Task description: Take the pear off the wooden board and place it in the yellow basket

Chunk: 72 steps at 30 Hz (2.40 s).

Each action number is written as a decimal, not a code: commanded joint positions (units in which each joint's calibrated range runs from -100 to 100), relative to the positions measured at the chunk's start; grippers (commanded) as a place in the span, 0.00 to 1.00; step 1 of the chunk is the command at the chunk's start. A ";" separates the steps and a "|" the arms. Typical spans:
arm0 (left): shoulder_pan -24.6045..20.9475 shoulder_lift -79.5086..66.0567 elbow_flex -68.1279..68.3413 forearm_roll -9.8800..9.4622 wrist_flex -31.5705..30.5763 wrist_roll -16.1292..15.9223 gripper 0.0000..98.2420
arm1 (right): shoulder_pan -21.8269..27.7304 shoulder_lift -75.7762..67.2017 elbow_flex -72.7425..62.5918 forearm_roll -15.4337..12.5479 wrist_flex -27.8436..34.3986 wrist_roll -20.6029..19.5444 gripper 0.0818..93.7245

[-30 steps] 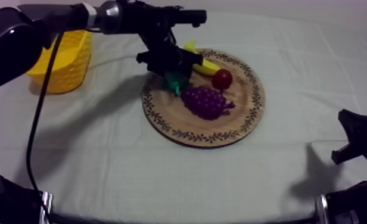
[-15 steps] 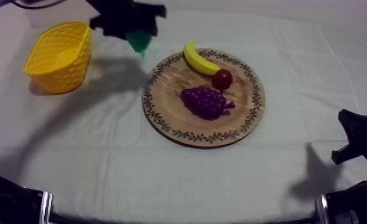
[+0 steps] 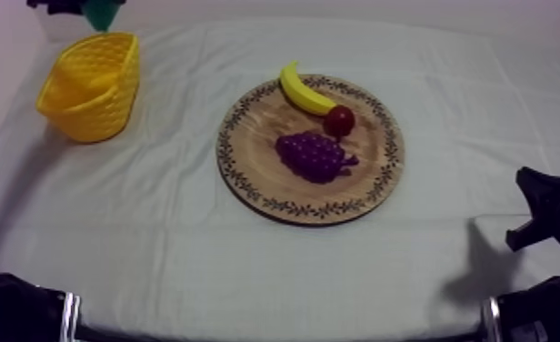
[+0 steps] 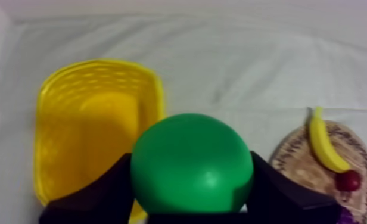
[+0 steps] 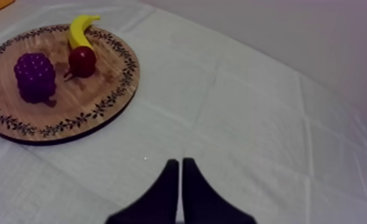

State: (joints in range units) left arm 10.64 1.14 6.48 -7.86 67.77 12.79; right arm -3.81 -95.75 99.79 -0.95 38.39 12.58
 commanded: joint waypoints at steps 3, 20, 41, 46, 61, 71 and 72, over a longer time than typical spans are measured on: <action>-4.46 3.05 0.93 -0.07 -2.44 -2.37 0.50 | -0.01 -0.01 -0.01 0.00 0.00 0.00 0.00; -8.27 6.10 4.70 0.86 -6.26 -6.59 0.89 | -0.08 -0.01 -0.01 0.00 0.00 0.00 0.00; -6.00 -39.72 20.59 1.23 -5.29 -6.60 0.24 | -0.09 -0.01 -0.01 0.00 0.00 0.00 0.00; -6.06 -51.85 28.88 1.14 -8.41 -6.55 0.09 | -0.09 -0.01 -0.01 0.00 0.00 0.00 0.00; -7.18 -80.50 71.64 5.91 -26.59 -7.16 0.00 | -0.09 -0.01 -0.01 0.00 0.00 0.00 0.00; -9.06 -94.07 89.69 6.89 -31.19 -7.61 0.00 | -0.09 -0.01 -0.01 0.00 0.00 0.00 0.00; -8.98 -95.03 90.37 6.80 -31.37 -7.88 0.00 | -0.09 -0.01 -0.01 0.00 0.00 0.00 0.00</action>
State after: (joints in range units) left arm 1.57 -91.45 93.05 -0.92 36.69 5.56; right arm -3.89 -95.75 99.79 -0.95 38.39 12.56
